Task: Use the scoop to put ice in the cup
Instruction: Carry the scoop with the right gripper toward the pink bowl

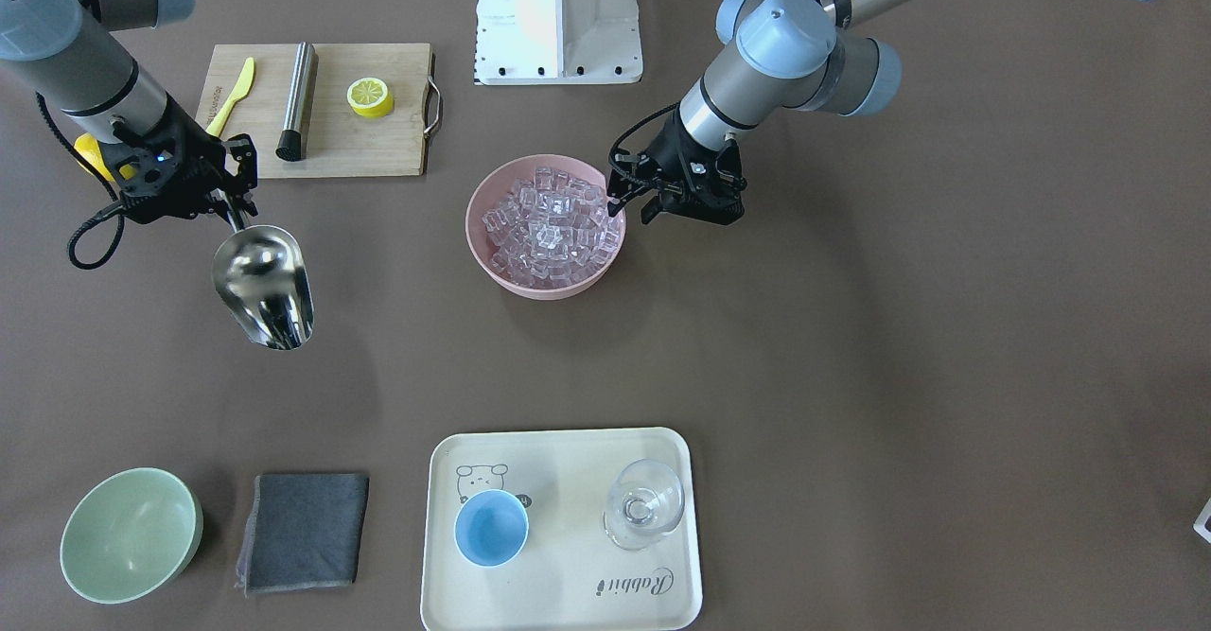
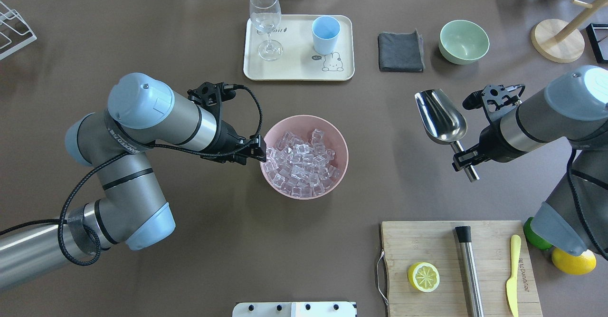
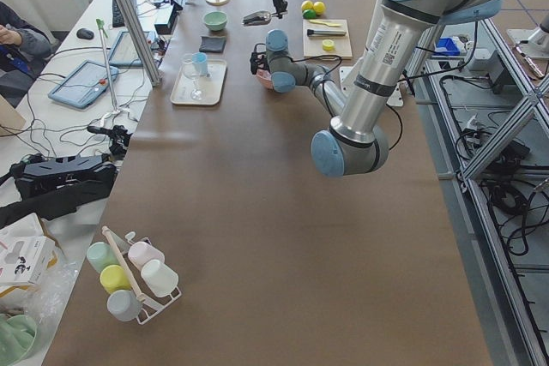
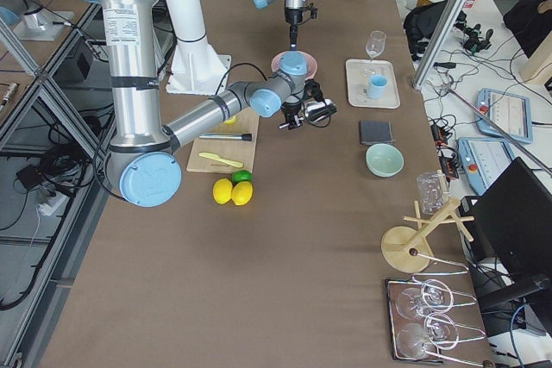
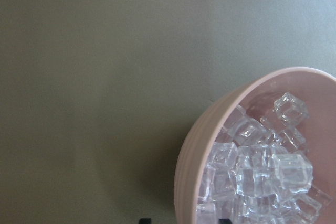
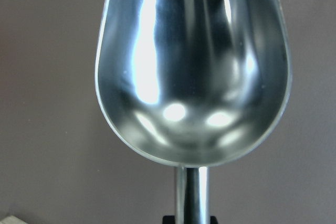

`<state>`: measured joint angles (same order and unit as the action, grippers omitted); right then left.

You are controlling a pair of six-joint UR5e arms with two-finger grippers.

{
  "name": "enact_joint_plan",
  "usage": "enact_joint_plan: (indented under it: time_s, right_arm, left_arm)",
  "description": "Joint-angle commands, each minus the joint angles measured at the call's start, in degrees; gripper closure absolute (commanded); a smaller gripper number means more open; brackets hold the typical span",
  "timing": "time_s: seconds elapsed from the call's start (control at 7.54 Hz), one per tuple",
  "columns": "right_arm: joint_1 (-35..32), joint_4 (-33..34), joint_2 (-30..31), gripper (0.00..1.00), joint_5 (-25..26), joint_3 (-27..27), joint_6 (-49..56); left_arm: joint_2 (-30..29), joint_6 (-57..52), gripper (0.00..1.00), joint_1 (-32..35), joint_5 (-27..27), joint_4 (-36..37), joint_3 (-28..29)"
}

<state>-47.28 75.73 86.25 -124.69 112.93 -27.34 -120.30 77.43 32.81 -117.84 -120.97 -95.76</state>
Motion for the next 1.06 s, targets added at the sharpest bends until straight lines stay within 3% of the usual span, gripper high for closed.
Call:
enact_joint_plan:
  time_s: [0.0,0.27,0.53,0.8,0.93]
  right_arm:
    - [-3.34,2.84,-0.21,1.0,-3.19,0.1,19.19]
    - [-3.86,15.61,-4.14,1.0,-2.41,2.45,32.89]
    - [-3.96,31.26,-10.28,1.0,1.27,4.75,47.85]
    - [-3.96,38.86,-16.88,1.0,1.99,2.66,54.29]
    - [-3.96,44.89,-22.04,1.0,5.04,1.08,56.76]
  left_arm:
    - [-0.46,-0.08,0.57,-0.37,0.07,-0.06,0.4]
    - [-0.46,-0.17,0.72,-0.37,0.07,-0.06,0.31]
    - [-0.46,-0.08,0.74,-0.37,0.07,-0.06,0.31]
    - [-0.46,-0.17,0.77,-0.46,0.07,0.03,0.31]
    - [-0.46,-0.17,0.81,-0.46,0.07,0.11,0.23]
